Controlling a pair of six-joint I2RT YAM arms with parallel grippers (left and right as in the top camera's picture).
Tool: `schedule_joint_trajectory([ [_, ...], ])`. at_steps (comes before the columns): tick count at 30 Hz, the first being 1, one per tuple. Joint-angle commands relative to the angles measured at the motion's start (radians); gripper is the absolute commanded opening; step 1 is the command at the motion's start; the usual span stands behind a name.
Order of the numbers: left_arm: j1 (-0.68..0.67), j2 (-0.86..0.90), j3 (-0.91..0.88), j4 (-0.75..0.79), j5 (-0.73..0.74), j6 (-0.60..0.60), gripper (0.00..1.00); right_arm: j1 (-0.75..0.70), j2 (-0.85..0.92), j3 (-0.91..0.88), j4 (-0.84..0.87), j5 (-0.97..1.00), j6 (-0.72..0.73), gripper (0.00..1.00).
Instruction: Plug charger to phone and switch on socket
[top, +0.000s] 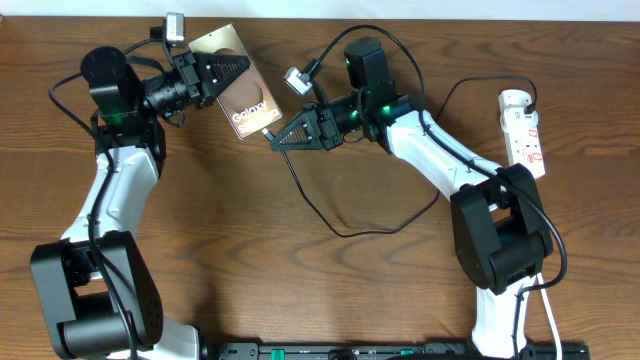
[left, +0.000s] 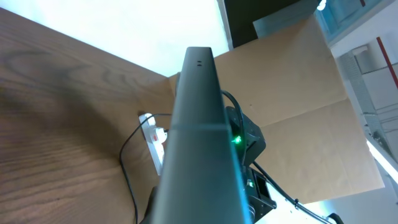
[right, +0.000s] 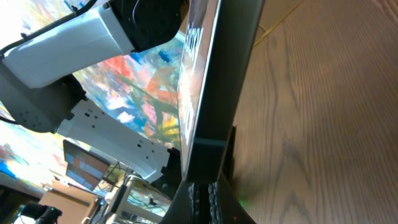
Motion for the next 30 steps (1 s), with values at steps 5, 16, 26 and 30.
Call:
schedule_joint_trajectory([
  [5, 0.002, -0.021, 0.013, 0.013, 0.013, 0.025, 0.07, 0.011, -0.001, 0.005, 0.003, -0.019, 0.006, 0.01],
  [16, 0.002, -0.021, 0.013, 0.013, 0.022, 0.037, 0.07, 0.035, -0.001, 0.005, 0.092, -0.019, 0.07, 0.01],
  [26, 0.006, -0.021, 0.013, 0.009, 0.021, 0.036, 0.08, 0.033, -0.001, 0.005, 0.114, -0.019, 0.101, 0.01],
  [30, 0.035, -0.021, 0.013, 0.009, 0.005, 0.032, 0.07, 0.033, -0.001, 0.005, 0.114, -0.019, 0.103, 0.01],
])
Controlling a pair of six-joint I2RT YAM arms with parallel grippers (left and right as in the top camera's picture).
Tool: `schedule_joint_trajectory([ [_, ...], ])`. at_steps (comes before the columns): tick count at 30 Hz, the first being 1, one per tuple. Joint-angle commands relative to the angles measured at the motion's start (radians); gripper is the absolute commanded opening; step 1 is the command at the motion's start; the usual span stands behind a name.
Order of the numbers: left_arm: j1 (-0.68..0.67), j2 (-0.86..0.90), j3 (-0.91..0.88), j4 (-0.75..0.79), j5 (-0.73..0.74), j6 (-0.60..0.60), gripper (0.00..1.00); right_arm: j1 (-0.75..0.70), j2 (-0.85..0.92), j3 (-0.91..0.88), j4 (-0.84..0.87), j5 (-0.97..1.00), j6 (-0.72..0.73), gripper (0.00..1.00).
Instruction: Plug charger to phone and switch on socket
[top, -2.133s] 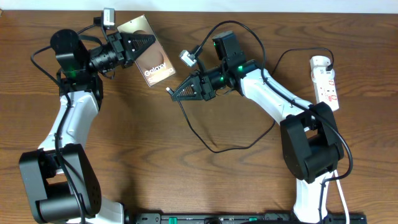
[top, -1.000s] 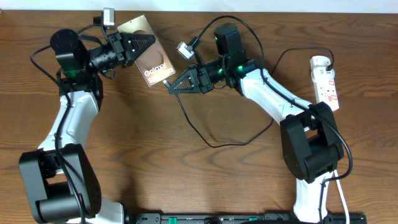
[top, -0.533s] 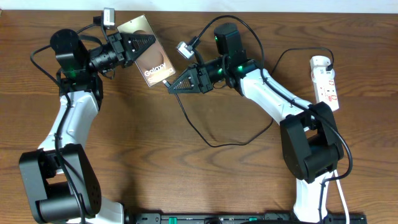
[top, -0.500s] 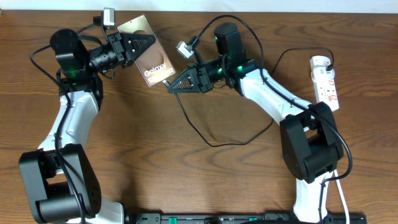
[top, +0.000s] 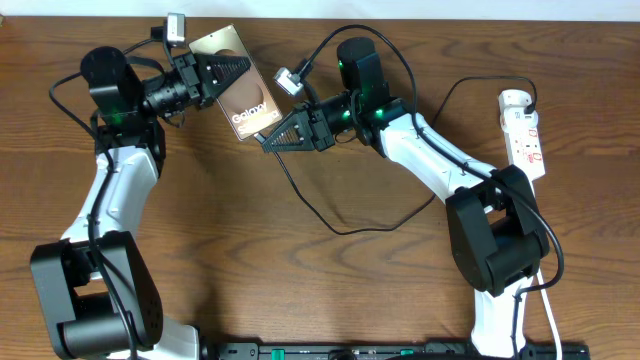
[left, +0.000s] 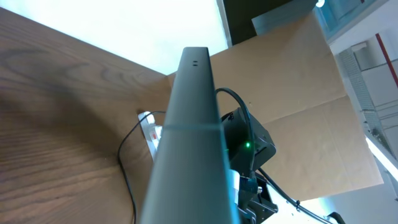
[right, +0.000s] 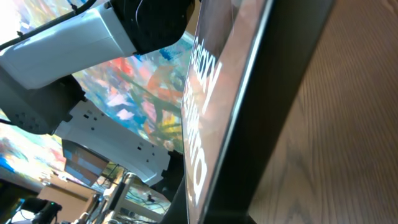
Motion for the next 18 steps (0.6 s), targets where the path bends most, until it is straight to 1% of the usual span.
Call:
schedule_joint_trajectory([
  [1, 0.034, -0.021, 0.013, 0.01, -0.002, 0.022, 0.07, 0.003, -0.001, 0.005, 0.006, -0.032, 0.01, 0.01],
  [6, 0.073, -0.021, 0.013, 0.01, -0.01, -0.006, 0.07, 0.003, -0.001, 0.005, 0.006, -0.032, 0.009, 0.01],
  [18, 0.062, -0.021, 0.013, 0.01, 0.0, -0.018, 0.07, 0.003, -0.001, 0.005, 0.007, -0.032, 0.005, 0.01],
])
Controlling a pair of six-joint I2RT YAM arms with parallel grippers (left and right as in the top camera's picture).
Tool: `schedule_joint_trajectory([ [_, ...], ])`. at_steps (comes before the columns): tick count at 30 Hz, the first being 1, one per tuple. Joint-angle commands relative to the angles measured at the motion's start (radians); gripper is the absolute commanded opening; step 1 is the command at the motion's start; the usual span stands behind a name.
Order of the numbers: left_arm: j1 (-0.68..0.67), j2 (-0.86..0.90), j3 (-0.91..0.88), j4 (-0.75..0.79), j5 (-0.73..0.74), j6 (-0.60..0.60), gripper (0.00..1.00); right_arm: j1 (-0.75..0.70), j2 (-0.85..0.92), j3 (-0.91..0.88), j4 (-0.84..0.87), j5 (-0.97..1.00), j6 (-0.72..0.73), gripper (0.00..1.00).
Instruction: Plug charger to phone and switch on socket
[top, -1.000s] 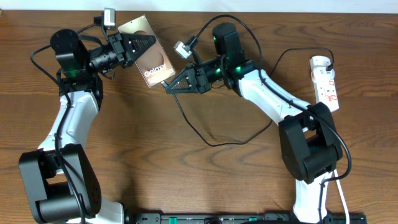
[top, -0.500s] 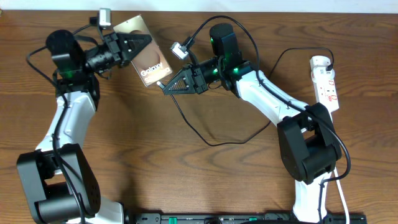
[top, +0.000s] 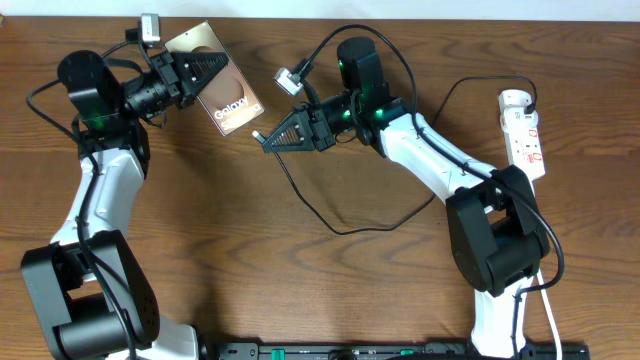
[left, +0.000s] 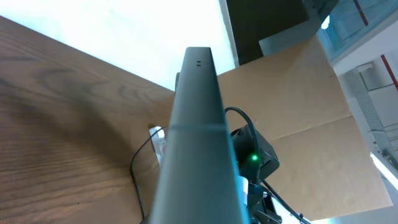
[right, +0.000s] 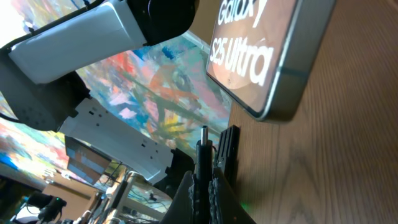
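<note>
My left gripper (top: 212, 72) is shut on a bronze phone (top: 232, 102) and holds it tilted above the table at the back left. In the left wrist view the phone (left: 198, 143) shows edge-on and hides the fingers. My right gripper (top: 272, 139) is shut on the charger plug (top: 259, 134), whose tip points at the phone's lower edge across a small gap. The right wrist view shows the plug (right: 203, 146) upright between the fingers (right: 219, 198), below the phone (right: 261, 50), and not touching it. The white socket strip (top: 524, 125) lies at the far right.
The black charger cable (top: 345, 230) loops over the middle of the table and runs on to the socket strip. A second black cable arcs over the right arm near the back edge. Both arm bases stand at the front.
My left gripper has moved left and slightly back with the phone. A gap now shows between the phone's lower edge and the plug. The right gripper stays where it was.
First the right gripper held the plug just right of the phone's lower corner. Then it was farther left, with the plug close against the phone's edge. Now the phone is farther left and the plug's tip stands free of it.
</note>
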Motion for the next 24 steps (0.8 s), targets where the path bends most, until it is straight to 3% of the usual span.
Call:
schedule_joint_trajectory([
  [1, -0.013, -0.021, 0.013, 0.011, 0.016, -0.01, 0.07, 0.003, -0.001, 0.005, 0.003, -0.022, -0.003, 0.01],
  [24, -0.048, -0.021, 0.013, 0.011, 0.033, -0.021, 0.07, -0.018, -0.001, 0.005, 0.01, -0.022, -0.006, 0.01],
])
